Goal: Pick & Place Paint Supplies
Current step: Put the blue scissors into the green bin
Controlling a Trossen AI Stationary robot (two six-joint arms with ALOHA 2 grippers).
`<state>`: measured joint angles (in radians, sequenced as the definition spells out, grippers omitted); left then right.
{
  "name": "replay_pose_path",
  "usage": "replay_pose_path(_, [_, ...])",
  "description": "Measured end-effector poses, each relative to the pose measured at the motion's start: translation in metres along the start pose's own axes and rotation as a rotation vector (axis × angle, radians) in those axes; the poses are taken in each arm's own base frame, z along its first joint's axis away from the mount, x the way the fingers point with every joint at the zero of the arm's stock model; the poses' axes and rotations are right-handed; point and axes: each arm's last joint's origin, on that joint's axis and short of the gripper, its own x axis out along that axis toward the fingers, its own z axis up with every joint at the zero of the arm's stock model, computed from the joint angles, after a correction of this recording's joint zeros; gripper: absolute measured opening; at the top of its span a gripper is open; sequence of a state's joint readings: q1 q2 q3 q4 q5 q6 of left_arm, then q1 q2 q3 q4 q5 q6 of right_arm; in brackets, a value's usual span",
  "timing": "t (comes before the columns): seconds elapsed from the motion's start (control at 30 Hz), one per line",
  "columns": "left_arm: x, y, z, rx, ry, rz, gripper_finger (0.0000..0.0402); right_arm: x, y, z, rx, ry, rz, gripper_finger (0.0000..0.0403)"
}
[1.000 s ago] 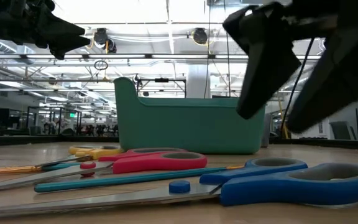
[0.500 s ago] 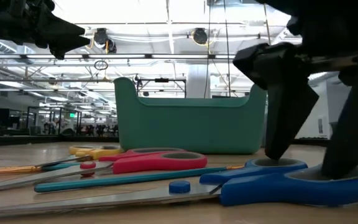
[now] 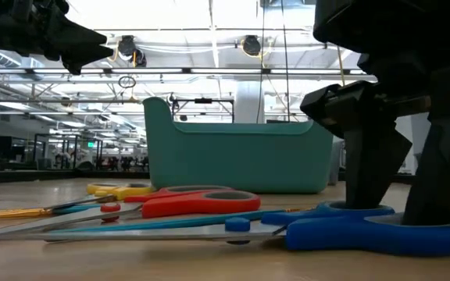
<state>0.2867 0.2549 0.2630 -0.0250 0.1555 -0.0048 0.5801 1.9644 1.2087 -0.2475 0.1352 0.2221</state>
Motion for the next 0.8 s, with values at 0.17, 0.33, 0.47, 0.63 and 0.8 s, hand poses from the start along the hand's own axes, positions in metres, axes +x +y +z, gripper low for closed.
replay_pose_path(0.17, [0.0000, 0.0000, 0.0000, 0.000, 0.000, 0.000, 0.0207, 0.0009, -0.0018, -0.0004, -0.011, 0.006, 0.006, 0.0099])
replay_pose_path(0.33, [0.0000, 0.0000, 0.0000, 0.000, 0.000, 0.000, 0.0207, 0.0015, -0.0027, -0.0006, -0.020, 0.008, 0.005, 0.0065])
replay_pose_path(0.47, [0.0000, 0.0000, 0.0000, 0.000, 0.000, 0.000, 0.0207, 0.0020, -0.0035, -0.0007, -0.018, 0.010, 0.006, 0.0067])
replay_pose_path(0.63, [0.0000, 0.0000, 0.0000, 0.000, 0.000, 0.000, 0.0207, 0.0014, -0.0037, -0.0006, -0.018, 0.009, 0.003, 0.0074])
replay_pose_path(0.8, [0.0000, 0.0000, 0.0000, 0.000, 0.000, 0.000, 0.0207, -0.0066, -0.0041, 0.0033, -0.017, -0.021, 0.008, 0.0064])
